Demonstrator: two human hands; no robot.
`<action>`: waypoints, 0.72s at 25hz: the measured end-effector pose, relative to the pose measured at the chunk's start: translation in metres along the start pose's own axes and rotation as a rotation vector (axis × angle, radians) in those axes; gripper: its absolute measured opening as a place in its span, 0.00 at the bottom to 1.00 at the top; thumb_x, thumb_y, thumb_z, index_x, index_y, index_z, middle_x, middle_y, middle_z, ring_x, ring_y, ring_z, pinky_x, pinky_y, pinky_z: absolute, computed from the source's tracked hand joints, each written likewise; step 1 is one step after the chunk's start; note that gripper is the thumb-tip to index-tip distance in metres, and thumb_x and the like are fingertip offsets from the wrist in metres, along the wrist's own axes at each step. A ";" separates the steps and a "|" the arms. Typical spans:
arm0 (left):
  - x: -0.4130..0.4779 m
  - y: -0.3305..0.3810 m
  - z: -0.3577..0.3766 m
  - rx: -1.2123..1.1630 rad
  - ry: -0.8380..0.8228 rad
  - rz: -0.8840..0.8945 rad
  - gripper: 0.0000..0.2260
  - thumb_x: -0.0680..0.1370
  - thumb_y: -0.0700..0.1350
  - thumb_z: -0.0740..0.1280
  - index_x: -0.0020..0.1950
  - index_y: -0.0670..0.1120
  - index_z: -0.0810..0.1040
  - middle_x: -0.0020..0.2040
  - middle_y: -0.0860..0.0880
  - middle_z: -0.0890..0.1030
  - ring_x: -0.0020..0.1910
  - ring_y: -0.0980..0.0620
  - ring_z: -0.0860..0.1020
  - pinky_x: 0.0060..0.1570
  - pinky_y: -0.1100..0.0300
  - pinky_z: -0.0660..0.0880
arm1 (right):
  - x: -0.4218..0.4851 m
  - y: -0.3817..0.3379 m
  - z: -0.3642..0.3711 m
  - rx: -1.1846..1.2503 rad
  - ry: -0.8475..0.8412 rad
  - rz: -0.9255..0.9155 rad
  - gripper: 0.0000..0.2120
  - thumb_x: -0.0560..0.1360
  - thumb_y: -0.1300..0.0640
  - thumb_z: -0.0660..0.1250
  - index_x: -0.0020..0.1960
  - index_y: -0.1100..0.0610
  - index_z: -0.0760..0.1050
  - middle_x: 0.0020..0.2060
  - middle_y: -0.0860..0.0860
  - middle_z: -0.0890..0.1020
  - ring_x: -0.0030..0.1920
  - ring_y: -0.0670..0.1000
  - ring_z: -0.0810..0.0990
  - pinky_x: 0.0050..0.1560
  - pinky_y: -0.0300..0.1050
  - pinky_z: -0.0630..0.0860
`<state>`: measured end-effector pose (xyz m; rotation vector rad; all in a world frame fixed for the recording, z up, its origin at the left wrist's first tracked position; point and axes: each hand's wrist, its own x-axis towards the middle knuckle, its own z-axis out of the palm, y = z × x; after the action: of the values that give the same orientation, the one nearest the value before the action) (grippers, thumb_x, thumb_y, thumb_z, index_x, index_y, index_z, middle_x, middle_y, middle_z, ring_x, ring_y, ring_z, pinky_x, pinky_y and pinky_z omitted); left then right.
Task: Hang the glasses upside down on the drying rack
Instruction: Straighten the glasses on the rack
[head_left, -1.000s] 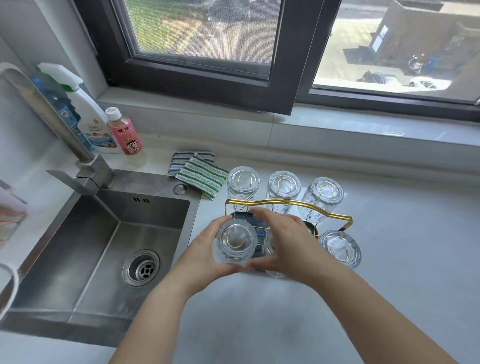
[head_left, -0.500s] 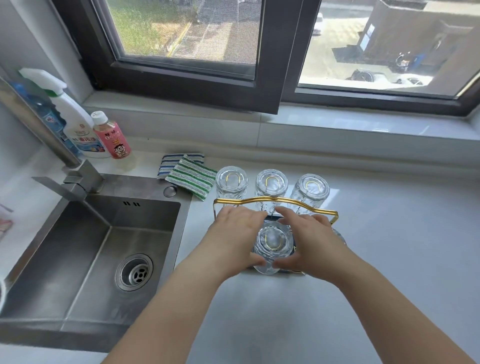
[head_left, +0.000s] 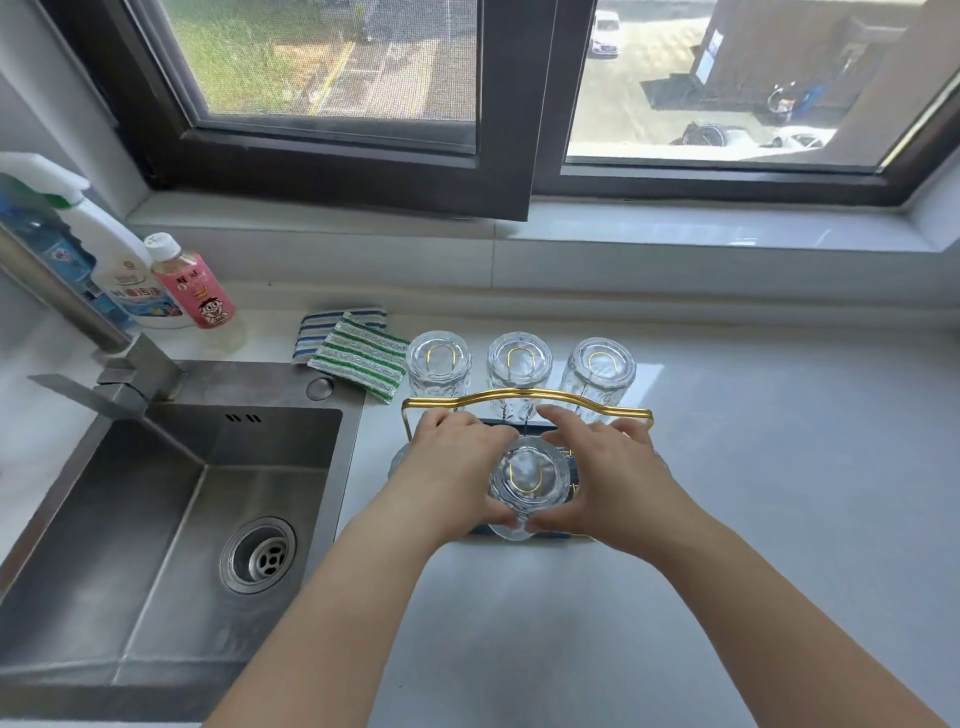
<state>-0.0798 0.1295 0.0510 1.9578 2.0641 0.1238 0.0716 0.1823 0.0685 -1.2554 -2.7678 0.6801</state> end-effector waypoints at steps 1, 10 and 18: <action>0.000 0.000 -0.001 -0.009 -0.006 -0.003 0.31 0.66 0.58 0.73 0.66 0.53 0.69 0.61 0.49 0.75 0.65 0.49 0.65 0.65 0.56 0.54 | 0.000 0.000 -0.001 0.000 0.000 -0.005 0.46 0.62 0.39 0.73 0.72 0.46 0.52 0.66 0.43 0.73 0.65 0.49 0.64 0.67 0.45 0.56; -0.005 0.007 -0.005 -0.058 -0.042 -0.024 0.33 0.68 0.56 0.72 0.70 0.52 0.64 0.67 0.48 0.70 0.67 0.47 0.60 0.67 0.56 0.54 | -0.005 0.016 -0.002 0.020 0.026 -0.067 0.45 0.59 0.42 0.76 0.70 0.46 0.58 0.64 0.43 0.74 0.65 0.48 0.68 0.65 0.40 0.55; -0.001 0.060 0.001 -0.188 0.040 0.193 0.39 0.71 0.55 0.69 0.75 0.52 0.49 0.74 0.53 0.60 0.72 0.53 0.54 0.68 0.60 0.46 | -0.052 0.087 -0.004 0.380 0.180 0.173 0.38 0.59 0.51 0.79 0.63 0.43 0.65 0.59 0.41 0.74 0.59 0.42 0.72 0.59 0.35 0.66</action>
<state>-0.0220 0.1321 0.0656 2.0456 1.8092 0.3861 0.1694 0.1962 0.0455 -1.3956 -2.2669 0.9926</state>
